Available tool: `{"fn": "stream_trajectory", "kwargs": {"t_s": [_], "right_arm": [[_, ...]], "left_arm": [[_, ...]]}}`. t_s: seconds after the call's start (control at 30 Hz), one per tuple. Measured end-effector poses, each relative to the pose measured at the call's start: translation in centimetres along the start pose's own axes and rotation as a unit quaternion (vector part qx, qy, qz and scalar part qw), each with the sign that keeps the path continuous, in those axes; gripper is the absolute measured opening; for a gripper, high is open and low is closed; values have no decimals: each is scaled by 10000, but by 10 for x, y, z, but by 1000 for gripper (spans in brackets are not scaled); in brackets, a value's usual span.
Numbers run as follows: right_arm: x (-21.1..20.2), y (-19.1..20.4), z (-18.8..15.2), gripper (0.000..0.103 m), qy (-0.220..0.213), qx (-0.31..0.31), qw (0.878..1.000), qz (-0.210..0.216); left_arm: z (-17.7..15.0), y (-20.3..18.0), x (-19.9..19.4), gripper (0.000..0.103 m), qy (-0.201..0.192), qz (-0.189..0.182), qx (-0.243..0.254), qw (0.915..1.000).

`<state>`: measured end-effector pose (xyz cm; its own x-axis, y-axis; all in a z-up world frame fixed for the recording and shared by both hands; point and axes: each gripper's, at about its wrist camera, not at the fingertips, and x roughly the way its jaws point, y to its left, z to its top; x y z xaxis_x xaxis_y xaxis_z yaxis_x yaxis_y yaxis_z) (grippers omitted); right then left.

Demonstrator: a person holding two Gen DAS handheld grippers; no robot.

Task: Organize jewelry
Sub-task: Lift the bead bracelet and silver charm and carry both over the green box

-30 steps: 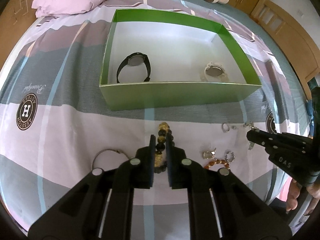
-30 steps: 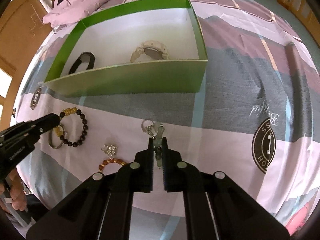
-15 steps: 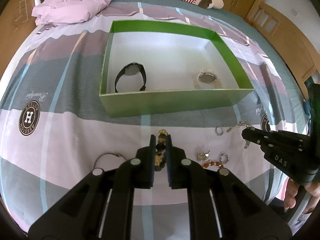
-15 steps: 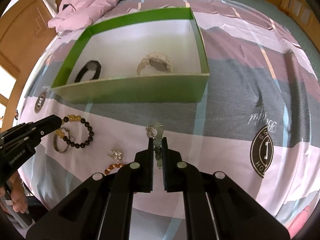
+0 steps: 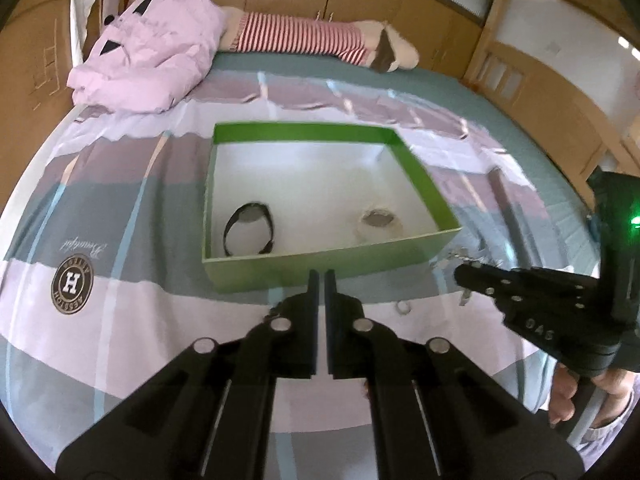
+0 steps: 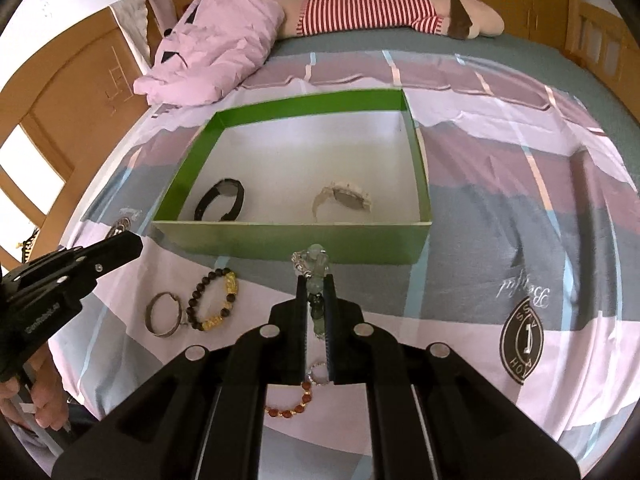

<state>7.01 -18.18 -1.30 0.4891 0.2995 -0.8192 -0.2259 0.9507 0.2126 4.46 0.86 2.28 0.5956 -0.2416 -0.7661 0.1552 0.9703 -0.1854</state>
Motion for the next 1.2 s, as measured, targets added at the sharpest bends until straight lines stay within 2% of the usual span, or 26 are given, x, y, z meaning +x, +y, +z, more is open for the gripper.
{"fn": "stream_trajectory", "kwargs": {"t_s": [0.03,0.1,0.17,0.2,0.27,0.37,0.47,0.6,0.73,0.77,0.83,0.93,1.1,1.2], "right_arm": [[4,-1,0,7,54,18,10000,-20],[9,-2,-3,7,160,69,9998,-63],[17,-3,-6,7,359,100,9993,-95],[21,-2,-7,7,436,116,9989,-99],[28,-2,-11,7,568,105,9983,-94],[29,0,-12,7,609,86,9981,-87],[29,1,-12,7,609,92,9981,-74],[29,3,-13,7,638,72,9979,-73],[30,0,-14,7,676,108,9976,-91],[30,0,-14,7,683,113,9976,-89],[30,0,-14,7,689,109,9975,-85],[30,0,-14,7,691,103,9975,-82],[27,-1,-13,7,640,120,9979,-66],[17,-2,-9,7,459,130,9989,-46]], "left_arm": [[-1,3,7,7,169,97,-3,9998],[-5,8,23,23,486,263,-1,9985],[-11,13,42,50,781,529,-9,9955],[-13,15,47,51,854,608,-28,9945],[-18,19,61,52,1050,668,-79,9922],[-23,20,75,52,1242,546,-187,9906],[-25,6,73,52,1220,116,-139,9924],[-32,-11,82,52,1316,346,293,9903],[-41,-13,101,52,1662,392,342,9847],[-44,-12,104,48,1765,412,335,9829],[-48,-8,111,35,1973,455,286,9789],[-47,-7,108,19,1937,518,312,9792],[-42,3,101,16,1847,362,31,9821],[-32,5,79,15,1474,269,-6,9887]]}}
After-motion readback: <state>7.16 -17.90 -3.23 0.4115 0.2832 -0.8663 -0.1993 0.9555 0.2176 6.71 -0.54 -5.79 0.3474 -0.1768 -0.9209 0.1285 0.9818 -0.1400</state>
